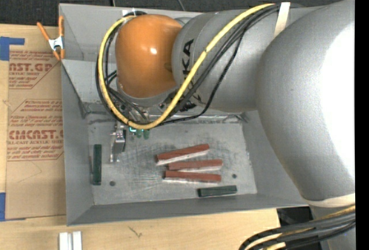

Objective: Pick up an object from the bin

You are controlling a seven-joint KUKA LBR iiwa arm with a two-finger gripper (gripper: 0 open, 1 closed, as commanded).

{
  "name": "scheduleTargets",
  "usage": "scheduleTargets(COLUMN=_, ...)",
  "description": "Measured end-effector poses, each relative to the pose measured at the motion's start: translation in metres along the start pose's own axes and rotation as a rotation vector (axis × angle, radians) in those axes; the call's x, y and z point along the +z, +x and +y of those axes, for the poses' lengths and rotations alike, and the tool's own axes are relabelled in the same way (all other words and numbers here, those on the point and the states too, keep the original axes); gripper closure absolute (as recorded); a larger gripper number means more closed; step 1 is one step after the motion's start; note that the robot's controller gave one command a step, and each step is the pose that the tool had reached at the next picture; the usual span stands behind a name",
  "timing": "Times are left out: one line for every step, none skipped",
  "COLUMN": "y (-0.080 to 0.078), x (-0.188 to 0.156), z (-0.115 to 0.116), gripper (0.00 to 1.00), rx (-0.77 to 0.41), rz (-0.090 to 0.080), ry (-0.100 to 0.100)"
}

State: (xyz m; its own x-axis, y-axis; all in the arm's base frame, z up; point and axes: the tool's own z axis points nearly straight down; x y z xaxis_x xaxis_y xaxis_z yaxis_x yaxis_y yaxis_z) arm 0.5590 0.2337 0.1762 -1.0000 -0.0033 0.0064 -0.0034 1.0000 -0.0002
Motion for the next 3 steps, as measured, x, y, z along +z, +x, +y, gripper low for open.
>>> scheduleTargets(y=-0.002, x=-0.005, z=-0.001, gripper=0.00, rx=0.002, rz=-0.007, ry=-0.002)
scheduleTargets(y=-0.005, x=0.057, z=0.002, gripper=0.00, rx=-0.035, rz=-0.013, ry=-0.003)
scheduleTargets(y=-0.012, x=0.096, z=0.007, gripper=0.00, rx=-0.242, rz=-0.008, ry=0.000)
